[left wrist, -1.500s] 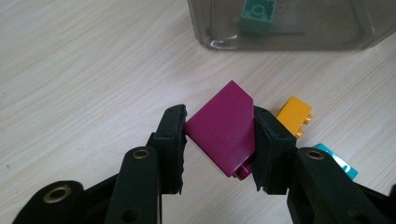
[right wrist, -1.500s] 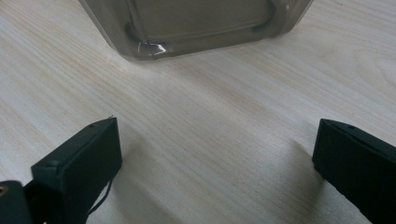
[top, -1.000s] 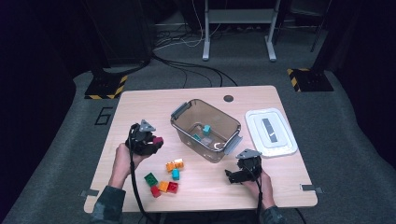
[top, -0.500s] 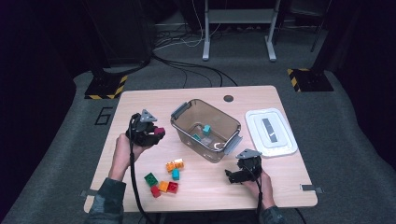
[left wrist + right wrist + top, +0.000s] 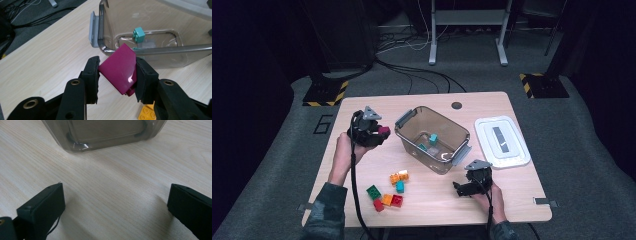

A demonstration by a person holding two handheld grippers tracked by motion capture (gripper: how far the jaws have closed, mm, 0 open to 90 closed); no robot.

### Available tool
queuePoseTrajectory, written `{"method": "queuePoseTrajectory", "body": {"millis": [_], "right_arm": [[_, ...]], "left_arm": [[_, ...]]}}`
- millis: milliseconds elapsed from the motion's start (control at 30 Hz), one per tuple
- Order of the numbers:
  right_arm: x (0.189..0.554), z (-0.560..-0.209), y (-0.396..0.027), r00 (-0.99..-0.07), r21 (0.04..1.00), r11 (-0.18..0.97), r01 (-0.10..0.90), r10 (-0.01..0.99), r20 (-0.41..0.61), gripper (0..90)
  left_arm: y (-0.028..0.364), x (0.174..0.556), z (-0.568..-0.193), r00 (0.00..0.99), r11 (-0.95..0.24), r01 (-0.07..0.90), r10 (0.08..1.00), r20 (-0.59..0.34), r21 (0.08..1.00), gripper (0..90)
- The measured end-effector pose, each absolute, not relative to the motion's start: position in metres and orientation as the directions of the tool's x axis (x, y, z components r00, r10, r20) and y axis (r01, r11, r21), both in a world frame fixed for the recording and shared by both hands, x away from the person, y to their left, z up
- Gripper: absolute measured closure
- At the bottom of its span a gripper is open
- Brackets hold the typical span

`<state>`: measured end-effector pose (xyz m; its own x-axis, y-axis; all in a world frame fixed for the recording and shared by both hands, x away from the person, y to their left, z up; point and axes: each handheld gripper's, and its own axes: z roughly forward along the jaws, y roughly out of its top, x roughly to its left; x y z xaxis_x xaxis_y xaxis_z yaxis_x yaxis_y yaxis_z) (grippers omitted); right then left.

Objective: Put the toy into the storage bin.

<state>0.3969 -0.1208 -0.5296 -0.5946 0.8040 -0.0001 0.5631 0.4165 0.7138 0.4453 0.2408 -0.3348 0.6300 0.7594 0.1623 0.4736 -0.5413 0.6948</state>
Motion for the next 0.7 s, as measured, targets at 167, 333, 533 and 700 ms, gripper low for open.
{"method": "queuePoseTrajectory", "body": {"millis": [167, 333, 533, 700], "right_arm": [[0.397, -0.53, -0.121, -0.594, 0.714, 0.416, 0.563, 0.804, 0.0, 0.6], [0.397, -0.53, -0.121, -0.595, 0.714, 0.416, 0.563, 0.804, 0.0, 0.6], [0.397, -0.53, -0.121, -0.595, 0.714, 0.416, 0.563, 0.804, 0.0, 0.6], [0.397, -0.53, -0.121, -0.594, 0.714, 0.416, 0.563, 0.804, 0.0, 0.6]], "left_arm": [[0.236, 0.449, -0.328, 0.633, -0.54, 0.466, 0.757, 0.162, 0.7, 59.1], [0.229, 0.454, -0.323, 0.633, -0.538, 0.459, 0.757, 0.165, 0.707, 59.1], [0.223, 0.461, -0.316, 0.637, -0.542, 0.446, 0.752, 0.172, 0.712, 59.1], [0.218, 0.467, -0.312, 0.641, -0.546, 0.442, 0.747, 0.176, 0.711, 59.1]]}}
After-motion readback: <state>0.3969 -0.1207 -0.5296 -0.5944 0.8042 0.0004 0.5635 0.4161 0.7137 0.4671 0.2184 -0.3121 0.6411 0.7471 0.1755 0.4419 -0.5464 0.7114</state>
